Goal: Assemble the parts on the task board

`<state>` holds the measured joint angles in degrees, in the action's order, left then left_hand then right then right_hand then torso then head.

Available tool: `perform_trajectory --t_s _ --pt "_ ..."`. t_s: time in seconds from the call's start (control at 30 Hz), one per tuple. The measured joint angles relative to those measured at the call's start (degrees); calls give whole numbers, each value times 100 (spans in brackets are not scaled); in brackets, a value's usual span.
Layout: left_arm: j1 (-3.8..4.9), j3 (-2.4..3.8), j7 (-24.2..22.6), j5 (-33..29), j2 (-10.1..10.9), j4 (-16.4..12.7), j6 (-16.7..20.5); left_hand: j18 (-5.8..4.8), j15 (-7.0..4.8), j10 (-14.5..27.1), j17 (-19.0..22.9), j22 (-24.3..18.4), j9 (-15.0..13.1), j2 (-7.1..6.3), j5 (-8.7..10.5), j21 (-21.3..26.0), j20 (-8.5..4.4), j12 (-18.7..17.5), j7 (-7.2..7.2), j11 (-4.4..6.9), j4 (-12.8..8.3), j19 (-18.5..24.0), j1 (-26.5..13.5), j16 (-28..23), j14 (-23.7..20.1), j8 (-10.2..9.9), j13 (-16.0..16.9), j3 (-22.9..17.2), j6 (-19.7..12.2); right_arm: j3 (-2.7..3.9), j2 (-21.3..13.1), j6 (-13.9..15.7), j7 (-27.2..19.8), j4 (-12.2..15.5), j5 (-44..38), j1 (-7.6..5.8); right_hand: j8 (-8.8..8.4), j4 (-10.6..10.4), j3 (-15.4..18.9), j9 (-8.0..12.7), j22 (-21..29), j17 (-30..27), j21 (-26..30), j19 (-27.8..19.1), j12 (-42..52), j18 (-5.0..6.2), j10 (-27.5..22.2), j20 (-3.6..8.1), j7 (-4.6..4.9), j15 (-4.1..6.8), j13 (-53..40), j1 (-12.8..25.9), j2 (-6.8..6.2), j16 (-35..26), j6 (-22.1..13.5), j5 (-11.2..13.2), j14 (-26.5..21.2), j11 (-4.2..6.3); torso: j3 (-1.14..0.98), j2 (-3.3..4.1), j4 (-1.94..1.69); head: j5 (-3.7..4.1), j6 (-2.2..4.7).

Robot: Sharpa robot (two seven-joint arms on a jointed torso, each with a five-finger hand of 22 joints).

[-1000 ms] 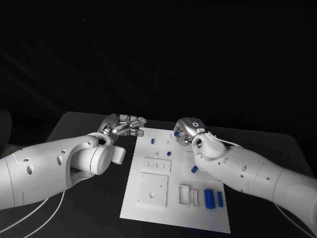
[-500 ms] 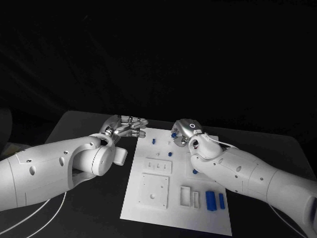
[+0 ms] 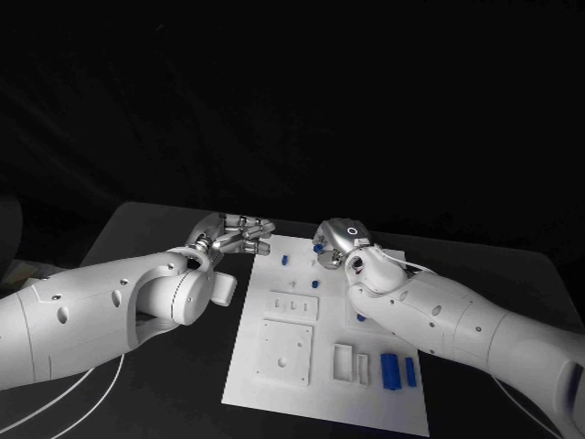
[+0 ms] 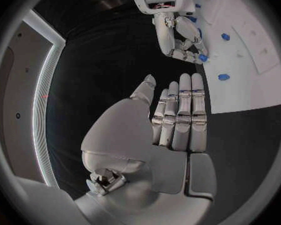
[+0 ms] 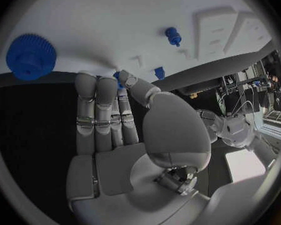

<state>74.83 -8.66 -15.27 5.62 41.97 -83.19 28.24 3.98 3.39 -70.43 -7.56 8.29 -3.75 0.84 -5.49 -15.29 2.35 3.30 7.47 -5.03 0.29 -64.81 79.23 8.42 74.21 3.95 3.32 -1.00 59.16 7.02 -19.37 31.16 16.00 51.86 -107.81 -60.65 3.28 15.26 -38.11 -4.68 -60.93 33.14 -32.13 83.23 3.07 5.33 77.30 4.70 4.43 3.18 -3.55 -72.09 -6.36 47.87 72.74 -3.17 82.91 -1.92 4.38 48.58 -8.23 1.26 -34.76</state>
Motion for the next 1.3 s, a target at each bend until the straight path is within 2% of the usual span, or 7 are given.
perform_trajectory --t_s 0.67,0.83,1.0,1.07,1.17,1.27,1.3 --pt "16 1 14 0 -40 25 -21 0 0 0 0 0 0 23 0 0 0 -3 0 0 0 0 -23 0 0 0 0 0 0 -33 118 -30 -53 -224 -11 -26 21 -76 152 -18 -60 -28 221 0 21 -3 -37 0 42 0 -14 21 -23 0 -118 -32 0 48 14 20 -8 -35 6" --pt "18 1 19 0 -43 35 -27 0 0 0 0 0 0 23 0 0 0 -4 0 0 0 0 -23 0 0 0 0 0 0 -47 113 -14 -107 -251 61 -17 36 -175 383 96 58 -45 436 -1 37 48 -786 -82 158 -133 14 238 -236 -31 -696 28 -9 -186 18 20 -7 -35 3" --pt "18 1 24 0 -43 41 -32 1 0 0 0 0 0 23 -155 0 0 -4 -16 0 -30 0 -23 0 0 0 0 -30 16 -48 86 72 -150 -182 180 -17 37 -244 720 103 250 -79 725 82 37 234 -1286 -166 67 -168 14 167 -464 -76 -1032 28 -20 -309 18 20 -10 -27 14" --pt "19 1 25 0 -41 41 -33 0 0 0 0 0 0 23 -155 0 0 -4 -16 0 -30 0 -23 0 0 0 0 -30 16 -48 71 105 -157 -140 209 -18 36 -304 862 103 322 -89 808 73 37 307 -1323 -213 64 -195 14 77 -474 -95 -1048 28 -9 -335 18 20 -10 -27 18" --pt "19 1 28 0 -31 43 -34 1 0 0 0 2 0 23 -155 -22 -1 -4 -16 0 -30 1 -23 0 0 0 0 -30 16 -49 -6 173 -165 -4 260 -18 36 -350 933 103 394 -97 885 70 37 312 -1334 -216 64 -198 14 6 -488 -95 -1048 28 -8 -349 15 21 -13 -27 24" --pt "19 0 30 0 -14 43 -35 1 0 0 0 8 0 23 -155 -35 -22 -4 -16 0 -30 22 -23 0 0 0 0 -30 16 -45 -151 231 -166 204 297 -19 37 -385 826 103 411 -102 931 70 37 311 -1317 -216 81 -198 13 6 -488 -95 -1031 28 -8 -334 12 21 -13 -29 30" --pt "19 0 31 0 -2 39 -35 1 0 0 0 8 0 23 -155 -35 -22 -4 -16 0 -30 22 -23 0 0 0 0 -30 16 -28 -242 249 -162 324 314 -18 37 -409 739 103 412 -104 931 70 37 311 -1253 -216 110 -198 13 6 -488 -95 -1002 28 -8 -283 11 21 -10 -30 33"
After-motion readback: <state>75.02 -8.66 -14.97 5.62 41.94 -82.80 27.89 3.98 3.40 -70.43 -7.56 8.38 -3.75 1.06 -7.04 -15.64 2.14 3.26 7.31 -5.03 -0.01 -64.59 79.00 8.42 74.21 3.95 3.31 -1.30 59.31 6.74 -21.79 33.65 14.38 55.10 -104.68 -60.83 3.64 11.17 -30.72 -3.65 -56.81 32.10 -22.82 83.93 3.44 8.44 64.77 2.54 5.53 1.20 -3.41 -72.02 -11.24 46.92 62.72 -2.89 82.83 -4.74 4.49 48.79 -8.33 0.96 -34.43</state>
